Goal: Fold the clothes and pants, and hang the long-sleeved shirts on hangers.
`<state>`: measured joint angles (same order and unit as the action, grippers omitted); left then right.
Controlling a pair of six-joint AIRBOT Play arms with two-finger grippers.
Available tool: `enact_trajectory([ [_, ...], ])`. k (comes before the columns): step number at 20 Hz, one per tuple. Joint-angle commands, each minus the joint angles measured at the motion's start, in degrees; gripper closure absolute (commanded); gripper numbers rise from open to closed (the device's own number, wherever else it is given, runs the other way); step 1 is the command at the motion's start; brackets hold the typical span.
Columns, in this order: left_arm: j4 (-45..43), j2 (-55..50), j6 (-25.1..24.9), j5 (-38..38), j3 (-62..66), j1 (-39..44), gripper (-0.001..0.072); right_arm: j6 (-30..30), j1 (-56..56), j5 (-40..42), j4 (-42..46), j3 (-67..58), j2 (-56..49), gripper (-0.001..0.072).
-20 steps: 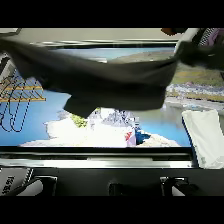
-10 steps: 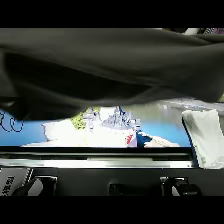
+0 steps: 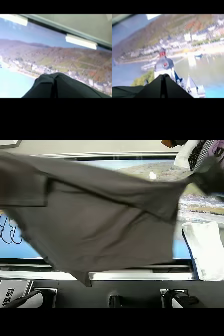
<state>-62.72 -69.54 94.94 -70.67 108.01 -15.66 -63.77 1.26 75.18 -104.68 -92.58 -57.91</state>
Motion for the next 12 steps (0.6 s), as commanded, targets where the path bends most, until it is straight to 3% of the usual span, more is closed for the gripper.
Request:
enact_trajectory([
  [1,0.11,-17.0,-2.99,4.59,-0.02,8.04,0.0696,-1.53,0.07,4.74,-1.01,0.0,-16.94,0.0678],
  [7,0.81,-37.97,-3.04,21.66,0.0,16.74,0.0695,0.9,0.07,-13.03,-1.99,-0.02,-40.17,0.0678],
  [12,1.25,-42.95,-2.8,21.38,-0.02,18.97,0.0689,6.38,0.07,-24.0,-4.52,-0.02,-47.06,0.0678],
])
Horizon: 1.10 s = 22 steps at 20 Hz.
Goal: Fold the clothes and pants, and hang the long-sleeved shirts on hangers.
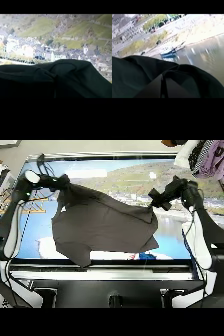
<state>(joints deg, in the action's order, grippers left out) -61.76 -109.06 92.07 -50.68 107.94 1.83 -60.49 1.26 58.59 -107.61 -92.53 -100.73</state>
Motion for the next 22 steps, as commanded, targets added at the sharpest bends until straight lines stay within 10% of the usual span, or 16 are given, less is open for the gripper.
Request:
enact_trajectory([
  [1,0.28,-3.3,0.13,0.92,0.07,1.31,0.0684,3.1,0.07,-8.7,-1.79,-0.07,-4.39,0.0677],
  [4,0.24,-1.84,0.44,-4.37,1.16,-1.27,0.0545,1.92,-1.38,-6.23,-1.95,-0.2,-3.13,0.0526],
  [6,0.24,0.0,-1.07,-12.24,2.27,-4.9,0.0193,-4.96,-4.72,0.83,-1.9,-0.24,-0.24,0.0304],
  [11,0.76,6.38,-4.55,-33.22,1.44,-15.02,0.0178,-29.53,-17.99,18.78,-2.36,0.42,10.05,0.0398],
  [22,2.62,21.27,-3.87,-31.85,-22.12,-23.41,0.0179,-54.38,-29.62,14.23,-25.49,46.01,20.65,0.0323],
])
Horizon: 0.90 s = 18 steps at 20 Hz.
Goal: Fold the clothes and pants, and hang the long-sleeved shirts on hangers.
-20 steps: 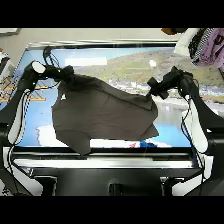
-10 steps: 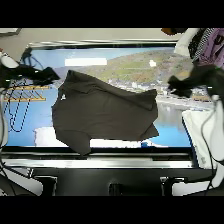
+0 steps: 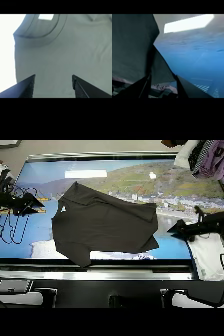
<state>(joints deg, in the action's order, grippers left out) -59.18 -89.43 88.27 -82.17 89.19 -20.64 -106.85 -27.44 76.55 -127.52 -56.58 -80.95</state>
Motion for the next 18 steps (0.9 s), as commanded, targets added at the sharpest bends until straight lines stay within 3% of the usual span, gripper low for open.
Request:
enact_trajectory([
  [1,0.04,1.62,-0.15,-0.35,-3.37,-0.94,0.0179,-9.38,-0.92,-5.16,-6.23,11.5,0.87,0.0322],
  [4,0.09,1.62,-0.44,-0.37,-3.37,-0.92,0.0179,-11.08,-0.92,-6.1,-6.6,12.55,0.57,0.0278],
  [14,0.09,1.57,-0.44,-0.33,-3.41,-0.63,0.0178,-12.35,1.7,-4.11,-6.84,12.55,-4.61,0.0267],
  [17,0.11,1.66,-0.42,-0.63,-3.41,-0.7,0.0178,-8.11,7.48,-8.72,-4.26,12.55,-4.59,0.0282],
  [18,0.0,1.81,-0.5,-1.01,-3.43,-0.79,0.0179,-6.78,8.52,-9.55,-3.34,12.55,-4.59,0.0327],
])
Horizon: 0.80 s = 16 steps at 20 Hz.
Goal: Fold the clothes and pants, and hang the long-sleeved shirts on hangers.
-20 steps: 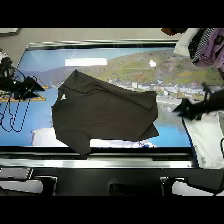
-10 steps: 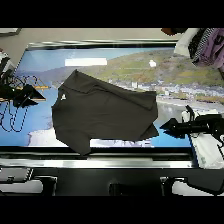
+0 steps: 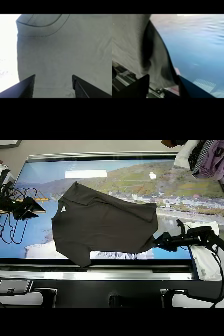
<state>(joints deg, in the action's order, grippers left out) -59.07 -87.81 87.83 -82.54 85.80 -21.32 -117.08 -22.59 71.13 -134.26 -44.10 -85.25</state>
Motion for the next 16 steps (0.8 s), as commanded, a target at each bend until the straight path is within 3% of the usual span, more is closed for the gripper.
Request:
enact_trajectory([
  [1,-0.59,0.59,-0.52,-0.87,-0.37,-0.46,0.0178,3.48,3.96,-4.11,3.39,0.07,-0.28,0.0438],
  [3,-1.44,2.47,-2.21,-0.35,-3.78,-2.14,0.0178,3.48,3.8,-3.74,3.34,0.07,-0.22,0.0676],
  [6,0.44,7.8,-4.85,5.31,-16.72,-6.56,0.0179,3.3,3.8,-2.1,3.26,0.07,-0.22,0.0678],
  [11,13.49,10.67,-18.78,9.77,-35.1,-11.06,0.0179,3.37,3.8,1.07,3.21,0.07,-0.22,0.0678],
  [16,13.64,10.6,-21.27,12.76,-42.36,-11.1,0.0179,5.46,3.8,1.03,2.95,0.07,-0.22,0.0678],
])
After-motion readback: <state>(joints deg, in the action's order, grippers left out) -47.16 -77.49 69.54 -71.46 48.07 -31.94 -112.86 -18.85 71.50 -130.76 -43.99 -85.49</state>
